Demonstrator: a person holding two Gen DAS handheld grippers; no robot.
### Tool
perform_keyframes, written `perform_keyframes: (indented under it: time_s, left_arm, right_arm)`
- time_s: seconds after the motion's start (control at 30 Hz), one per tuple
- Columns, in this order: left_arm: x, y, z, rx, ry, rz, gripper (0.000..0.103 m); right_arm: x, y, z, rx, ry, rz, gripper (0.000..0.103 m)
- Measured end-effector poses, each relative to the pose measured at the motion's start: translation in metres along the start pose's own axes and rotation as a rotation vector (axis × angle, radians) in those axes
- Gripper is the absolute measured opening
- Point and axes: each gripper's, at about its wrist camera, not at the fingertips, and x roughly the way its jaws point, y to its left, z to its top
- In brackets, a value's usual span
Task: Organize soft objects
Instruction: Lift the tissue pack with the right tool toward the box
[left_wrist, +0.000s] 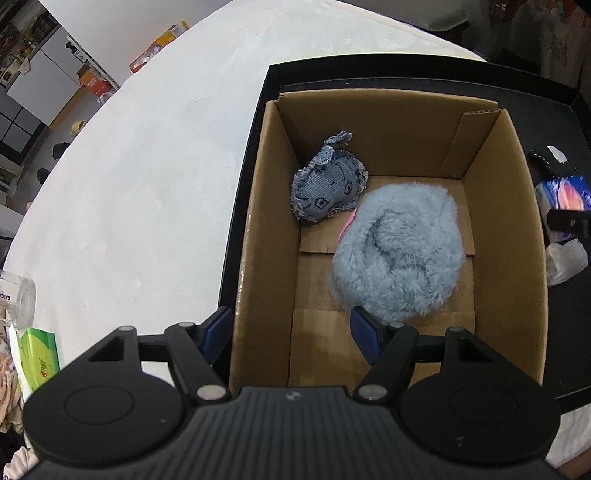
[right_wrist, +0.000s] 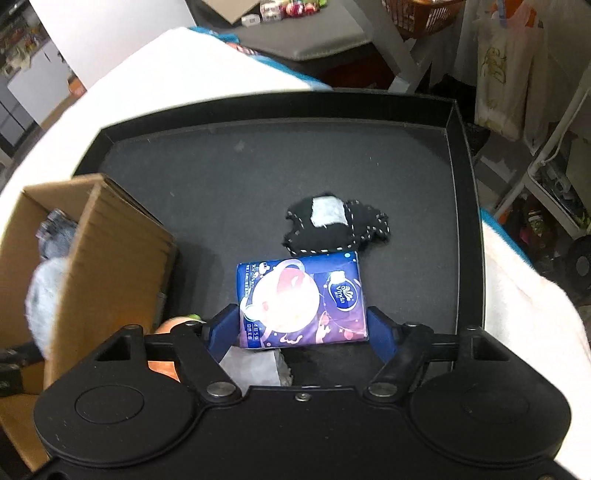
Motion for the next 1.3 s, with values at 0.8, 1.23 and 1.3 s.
perform_keyframes:
  time_s: [0.8, 1.23, 1.3]
  left_arm:
    - [-0.014, 0.037, -0.005, -0.091, -0.035, -0.119, 0.069]
    - [-0.013, 0.053, -0.012, -0.133, -0.041, -0.198, 0.069]
    - [-0.013, 0.056, -0.012, -0.139, -0.043, -0.21, 0.069]
  right_arm:
    - [-0.06, 0.032, 0.018, -0.004, -0.077, 0.018, 0.071]
    - [-0.088, 0.072, 0.029, -0.055, -0.1, 0.051, 0.071]
    - [-0.089, 0.08, 0.03, -0.064, -0.1, 0.049, 0.071]
